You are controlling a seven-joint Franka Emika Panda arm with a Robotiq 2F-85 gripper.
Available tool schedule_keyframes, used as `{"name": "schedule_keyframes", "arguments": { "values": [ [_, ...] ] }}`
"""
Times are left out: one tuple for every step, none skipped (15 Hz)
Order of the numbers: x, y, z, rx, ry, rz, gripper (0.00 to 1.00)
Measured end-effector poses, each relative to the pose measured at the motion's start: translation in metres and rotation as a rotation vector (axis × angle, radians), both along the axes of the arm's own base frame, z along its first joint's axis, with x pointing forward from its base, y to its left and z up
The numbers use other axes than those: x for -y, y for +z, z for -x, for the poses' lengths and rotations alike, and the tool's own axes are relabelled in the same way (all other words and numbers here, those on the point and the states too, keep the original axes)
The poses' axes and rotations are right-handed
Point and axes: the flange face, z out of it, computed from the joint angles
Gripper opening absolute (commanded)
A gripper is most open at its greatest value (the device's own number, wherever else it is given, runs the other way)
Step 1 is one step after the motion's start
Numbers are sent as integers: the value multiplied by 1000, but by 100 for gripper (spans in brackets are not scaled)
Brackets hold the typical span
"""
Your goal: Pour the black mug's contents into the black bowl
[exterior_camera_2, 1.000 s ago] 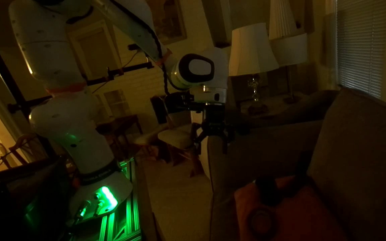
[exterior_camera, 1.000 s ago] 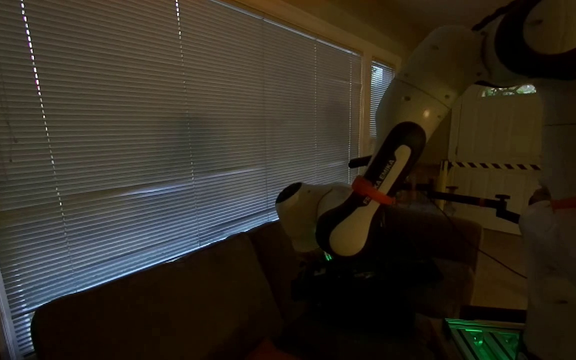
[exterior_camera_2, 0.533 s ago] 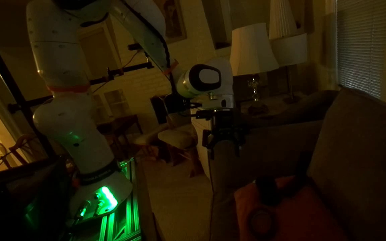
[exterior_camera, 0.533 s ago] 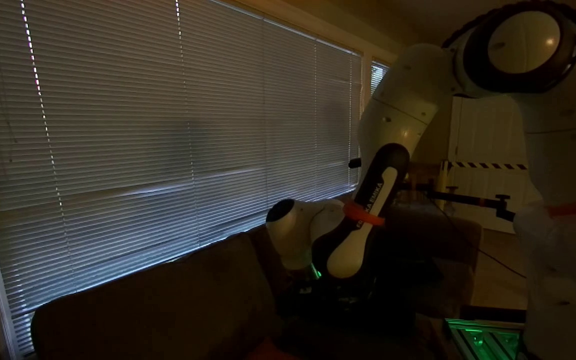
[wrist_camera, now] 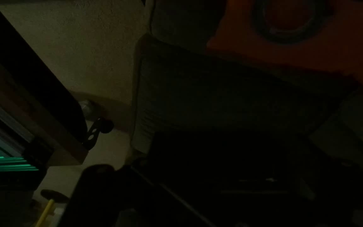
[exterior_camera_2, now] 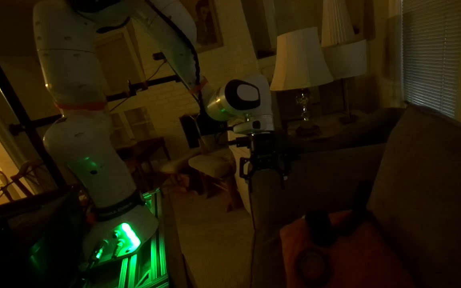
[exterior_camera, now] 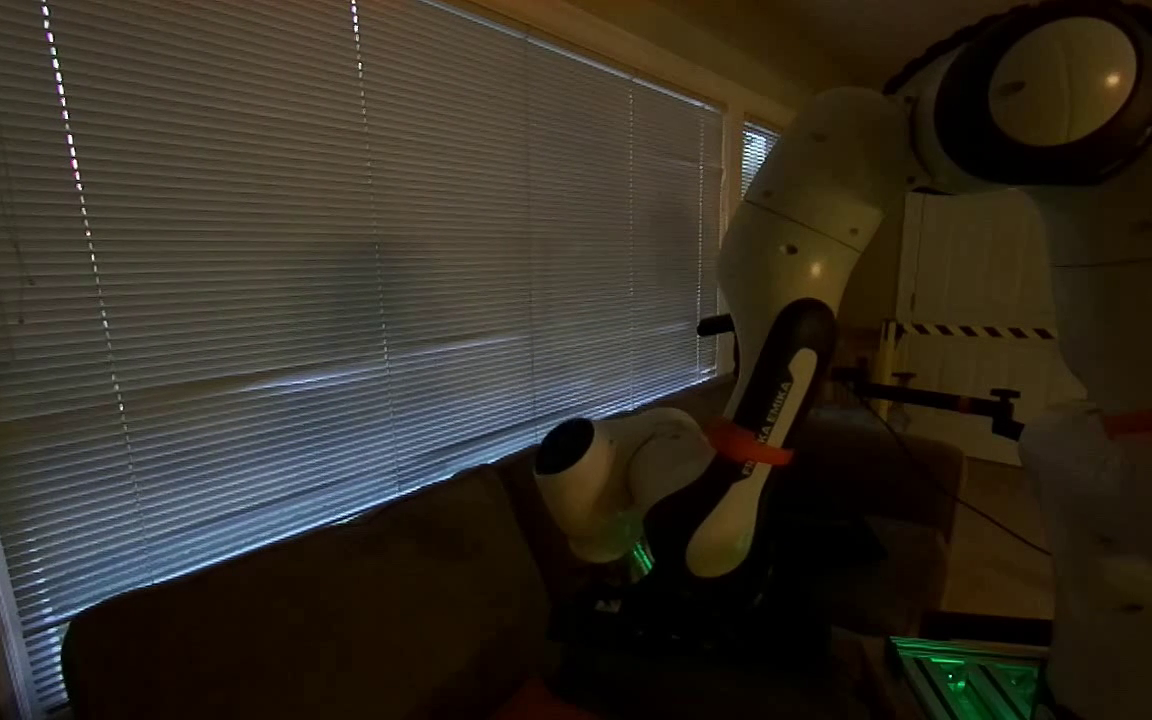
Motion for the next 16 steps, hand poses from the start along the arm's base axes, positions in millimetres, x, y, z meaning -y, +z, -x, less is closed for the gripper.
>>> {"name": "schedule_keyframes", "arguments": {
  "values": [
    [0,-1,1,-5,-1,1,100],
    [0,0,0,-4,-1,1,100],
    [0,0,0,-3,0,2,100],
    [0,1,-1,-2,0,2,100],
    [-1,2,-3,7,28,-13,100],
    [-4,5,-5,30,68,-39,100],
    [-6,8,-6,52,107,-71,100],
    [-6,10,-4,72,142,-105,100],
    [-4,11,-1,93,173,-143,100],
    [-1,10,4,115,200,-180,100],
    [4,8,11,136,220,-217,100],
    [10,4,18,153,233,-247,100],
    [17,0,25,167,242,-267,100],
    [24,-4,31,178,241,-273,100],
    [33,-8,36,190,236,-265,100],
    [41,-11,38,205,224,-248,100]
  ]
}}
